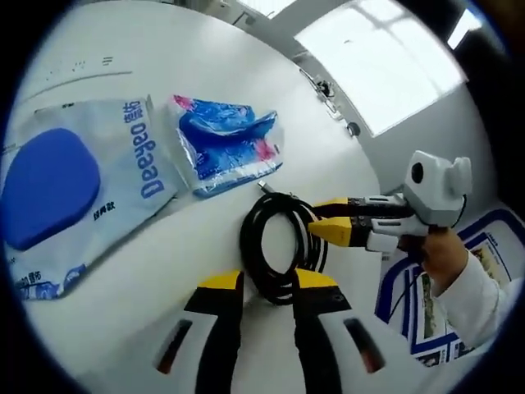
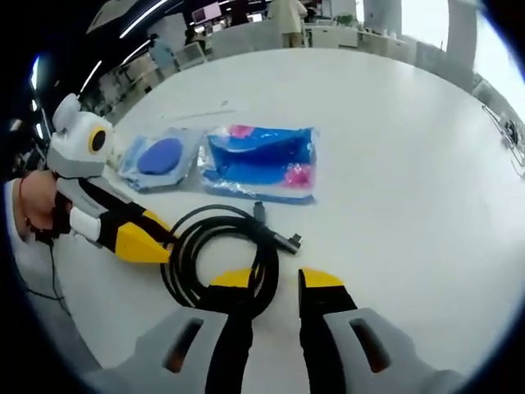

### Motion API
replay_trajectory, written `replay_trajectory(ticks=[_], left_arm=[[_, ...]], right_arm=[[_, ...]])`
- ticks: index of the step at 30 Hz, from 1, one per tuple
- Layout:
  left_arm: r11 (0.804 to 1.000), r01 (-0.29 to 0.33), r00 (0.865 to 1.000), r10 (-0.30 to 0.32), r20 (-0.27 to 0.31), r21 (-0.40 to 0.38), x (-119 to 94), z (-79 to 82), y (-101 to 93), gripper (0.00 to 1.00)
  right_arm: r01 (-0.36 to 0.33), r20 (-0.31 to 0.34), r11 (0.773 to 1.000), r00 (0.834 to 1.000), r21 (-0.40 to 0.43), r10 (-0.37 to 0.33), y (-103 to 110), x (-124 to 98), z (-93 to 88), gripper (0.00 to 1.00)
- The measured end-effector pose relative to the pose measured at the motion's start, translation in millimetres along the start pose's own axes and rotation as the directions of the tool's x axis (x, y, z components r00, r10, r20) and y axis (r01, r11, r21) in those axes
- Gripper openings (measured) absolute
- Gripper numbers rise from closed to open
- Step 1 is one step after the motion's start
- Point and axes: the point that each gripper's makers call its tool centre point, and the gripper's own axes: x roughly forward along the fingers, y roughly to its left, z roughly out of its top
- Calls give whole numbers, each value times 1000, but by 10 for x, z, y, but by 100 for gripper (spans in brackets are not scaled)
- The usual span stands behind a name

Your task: Arrange the tabletop items into an orderly group along one side of the table until the central work area is clear of visible clutter.

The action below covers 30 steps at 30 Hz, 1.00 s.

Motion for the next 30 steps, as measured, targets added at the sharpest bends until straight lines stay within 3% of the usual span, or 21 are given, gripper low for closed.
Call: replay_trajectory(ticks=[4, 9, 12, 30], left_arm=[[1000, -1, 1000, 1, 9, 29, -30, 2, -10, 31], [992, -8, 999, 3, 35, 130, -74, -11, -76, 47], [988, -8, 999, 2, 38, 151, -110, -26, -96, 48], [965, -1, 997, -18, 70, 261, -364, 12, -193, 73]], right_arm=[[3, 6, 1000, 1000, -7, -3, 16, -29, 12, 20], [-12, 13, 1000, 1000, -18, 13, 77, -60, 19, 21], [-9, 22, 1000, 1000, -19, 9, 81, -77, 34, 22], [-18, 75, 997, 997, -72, 24, 161, -326, 94, 51]])
